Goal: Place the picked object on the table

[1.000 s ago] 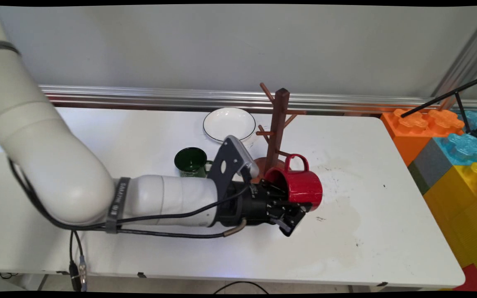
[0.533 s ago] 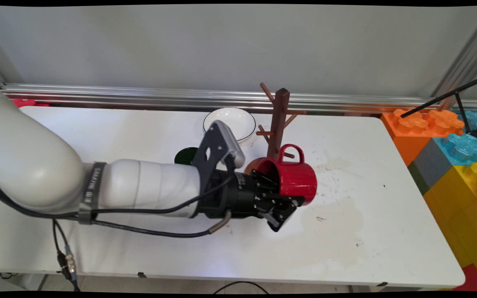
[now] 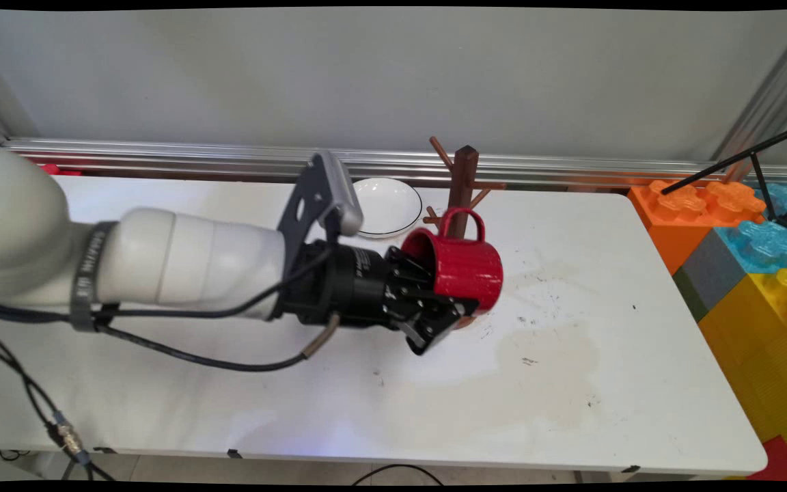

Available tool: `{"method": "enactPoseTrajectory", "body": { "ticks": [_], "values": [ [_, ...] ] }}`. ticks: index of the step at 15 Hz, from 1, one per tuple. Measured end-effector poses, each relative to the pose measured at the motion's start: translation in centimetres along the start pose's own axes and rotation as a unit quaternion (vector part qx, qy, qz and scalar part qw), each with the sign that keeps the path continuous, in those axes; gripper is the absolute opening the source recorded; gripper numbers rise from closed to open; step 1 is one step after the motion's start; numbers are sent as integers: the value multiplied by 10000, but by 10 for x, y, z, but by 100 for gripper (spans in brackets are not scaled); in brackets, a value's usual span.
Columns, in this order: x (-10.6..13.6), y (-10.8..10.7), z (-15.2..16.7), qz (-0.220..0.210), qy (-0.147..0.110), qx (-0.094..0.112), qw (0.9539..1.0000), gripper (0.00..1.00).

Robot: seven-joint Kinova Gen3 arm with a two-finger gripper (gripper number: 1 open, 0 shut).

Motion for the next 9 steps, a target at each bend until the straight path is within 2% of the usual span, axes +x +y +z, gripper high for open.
{"method": "enactPoseTrajectory", "body": {
  "ticks": [5, 9],
  "values": [
    [14, -16, -24, 333, -103, -1, 9994, 0],
    [16, -25, -36, 597, -229, -4, 9980, 0]
  ]
}}
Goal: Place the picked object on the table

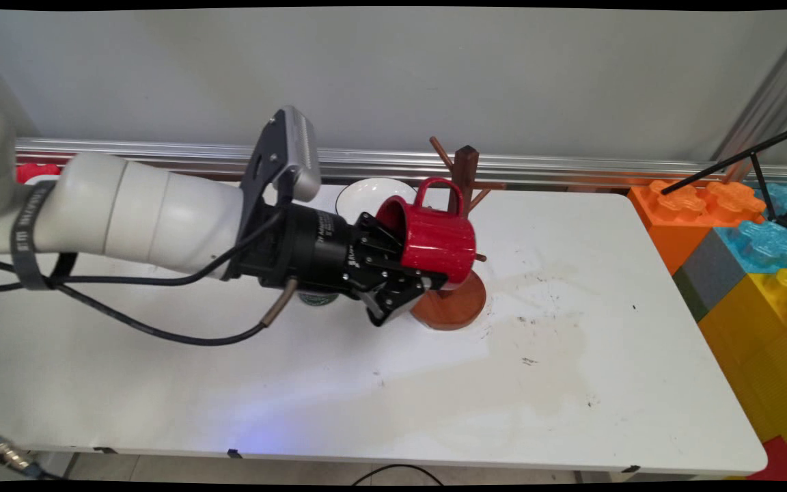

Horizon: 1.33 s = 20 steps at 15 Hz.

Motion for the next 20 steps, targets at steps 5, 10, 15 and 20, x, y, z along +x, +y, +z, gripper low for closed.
{"method": "enactPoseTrajectory", "body": {
  "ticks": [5, 10, 15, 20],
  "values": [
    [-6, -14, -16, 298, -587, 5, 9978, 0],
    [-4, -31, -39, 559, -1232, -33, 9908, 0],
    [-3, -44, -53, 891, -1820, -158, 9791, 0],
    [-5, -50, -57, 1271, -2455, -319, 9605, 0]
  ]
}}
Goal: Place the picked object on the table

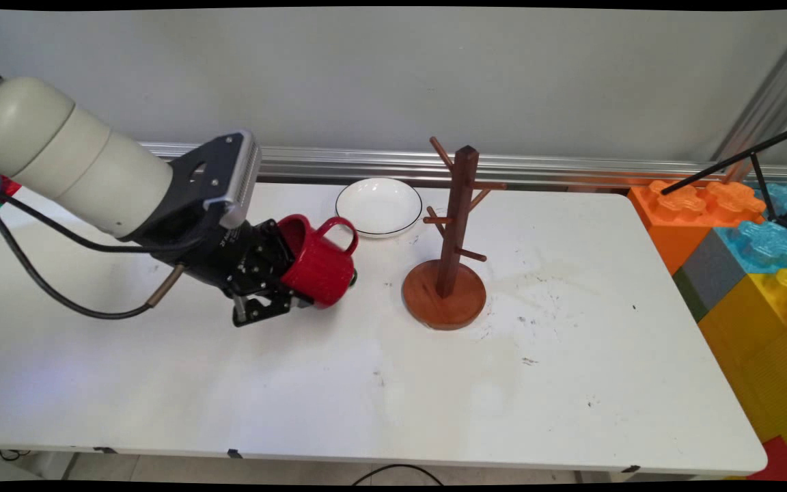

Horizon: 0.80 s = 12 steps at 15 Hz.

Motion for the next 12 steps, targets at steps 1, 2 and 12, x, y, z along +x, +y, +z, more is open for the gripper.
{"method": "enactPoseTrajectory", "body": {
  "ticks": [1, 2, 12],
  "values": [
    [0, -1, 2, 92, -151, -26, 9998, 0],
    [0, -1, 4, 175, -296, -47, 9994, 0],
    [4, -4, 53, 741, -1348, -276, 9877, 0]
  ]
}}
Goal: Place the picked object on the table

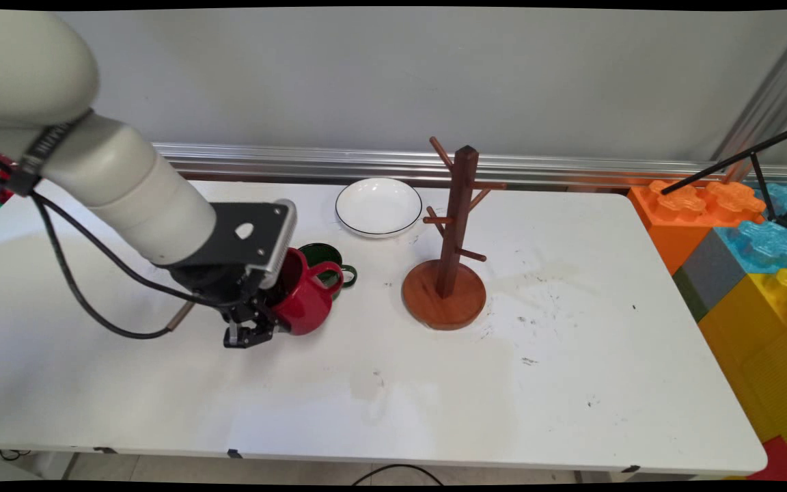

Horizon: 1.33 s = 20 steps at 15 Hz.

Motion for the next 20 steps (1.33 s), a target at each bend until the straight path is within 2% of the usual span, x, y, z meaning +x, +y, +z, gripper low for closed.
{"method": "enactPoseTrajectory", "body": {
  "ticks": [7, 12, 20],
  "values": [
    [15, -4, 43, 205, -391, -143, 9989, 0],
    [24, -7, 71, 145, -645, -229, 9976, 0],
    [37, -11, 97, 4, -819, -341, 9961, 0]
  ]
}}
